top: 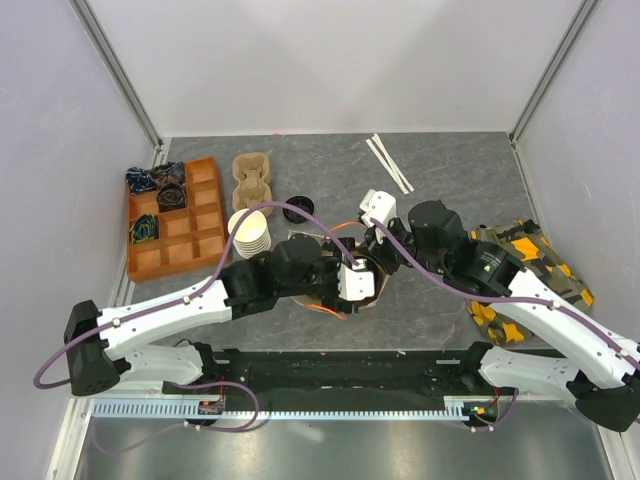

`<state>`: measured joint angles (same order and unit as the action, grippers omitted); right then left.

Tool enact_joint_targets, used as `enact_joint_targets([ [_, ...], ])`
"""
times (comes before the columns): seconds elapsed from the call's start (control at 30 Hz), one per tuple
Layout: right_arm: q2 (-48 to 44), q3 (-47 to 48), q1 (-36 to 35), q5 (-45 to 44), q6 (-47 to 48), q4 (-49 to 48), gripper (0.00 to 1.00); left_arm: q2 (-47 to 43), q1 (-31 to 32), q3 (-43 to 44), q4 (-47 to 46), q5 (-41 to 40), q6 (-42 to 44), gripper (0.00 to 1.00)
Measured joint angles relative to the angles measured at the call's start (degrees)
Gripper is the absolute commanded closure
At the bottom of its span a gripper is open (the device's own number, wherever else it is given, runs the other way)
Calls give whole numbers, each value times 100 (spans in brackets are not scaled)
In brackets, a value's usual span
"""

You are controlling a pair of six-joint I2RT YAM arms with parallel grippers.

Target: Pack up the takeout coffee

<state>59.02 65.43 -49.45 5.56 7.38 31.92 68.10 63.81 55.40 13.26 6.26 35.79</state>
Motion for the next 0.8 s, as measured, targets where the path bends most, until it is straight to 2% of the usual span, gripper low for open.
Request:
enact_joint_targets([
  [0.4, 157, 68, 306, 74, 299, 2, 100, -168, -297, 380, 234, 188, 22, 12],
  [0.8, 323, 155, 586, 210, 490, 26, 100, -175, -758, 726, 529, 450, -125, 36],
])
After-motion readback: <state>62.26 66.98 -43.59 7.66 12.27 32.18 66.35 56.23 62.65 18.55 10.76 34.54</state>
